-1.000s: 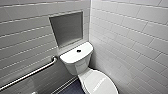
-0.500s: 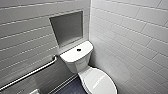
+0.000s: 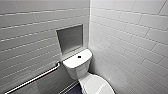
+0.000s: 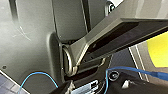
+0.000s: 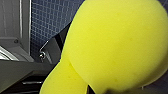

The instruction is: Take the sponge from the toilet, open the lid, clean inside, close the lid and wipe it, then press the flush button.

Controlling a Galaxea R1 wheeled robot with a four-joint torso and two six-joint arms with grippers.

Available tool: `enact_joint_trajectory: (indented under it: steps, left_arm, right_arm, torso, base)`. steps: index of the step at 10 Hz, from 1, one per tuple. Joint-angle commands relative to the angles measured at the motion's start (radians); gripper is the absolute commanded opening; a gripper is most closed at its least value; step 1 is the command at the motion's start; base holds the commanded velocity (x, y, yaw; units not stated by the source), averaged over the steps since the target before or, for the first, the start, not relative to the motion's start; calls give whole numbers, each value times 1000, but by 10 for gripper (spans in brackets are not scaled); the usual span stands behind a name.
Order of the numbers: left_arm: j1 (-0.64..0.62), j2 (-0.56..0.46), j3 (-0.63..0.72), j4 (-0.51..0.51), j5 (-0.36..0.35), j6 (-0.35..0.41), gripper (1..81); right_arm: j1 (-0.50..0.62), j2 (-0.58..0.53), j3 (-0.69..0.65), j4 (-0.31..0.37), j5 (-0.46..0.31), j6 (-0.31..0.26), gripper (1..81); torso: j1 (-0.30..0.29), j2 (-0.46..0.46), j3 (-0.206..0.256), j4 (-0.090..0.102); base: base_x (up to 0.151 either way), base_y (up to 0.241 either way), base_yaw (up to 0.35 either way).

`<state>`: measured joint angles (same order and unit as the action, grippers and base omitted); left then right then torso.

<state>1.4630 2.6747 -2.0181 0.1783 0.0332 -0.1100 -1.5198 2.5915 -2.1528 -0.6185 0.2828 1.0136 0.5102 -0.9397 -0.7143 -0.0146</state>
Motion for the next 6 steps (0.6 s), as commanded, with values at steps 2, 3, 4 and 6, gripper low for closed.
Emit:
enact_joint_trajectory:
  steps: [2,3,4,6]
  left_arm:
    - [-8,7,-20,-14,71,-2,811]
    - [-8,15,-37,-14,71,-2,811]
    - [-8,22,-51,-14,71,-2,811]
    - [-8,36,-74,-14,71,-2,811]
  right_arm:
    - [5,-2,-27,-40,-34,-3,10]
    - [3,9,-41,-40,-34,-3,10]
    - [3,14,-51,-40,-34,-3,10]
    - [3,23,-53,-59,-34,-3,10]
  torso:
    - [-87,134,135,0]
    - [-110,168,171,0]
    - [-134,204,108,0]
    - [-169,255,149,0]
  base:
    - [0,0,0]
    - [0,0,0]
    - [0,0,0]
    - [0,0,0]
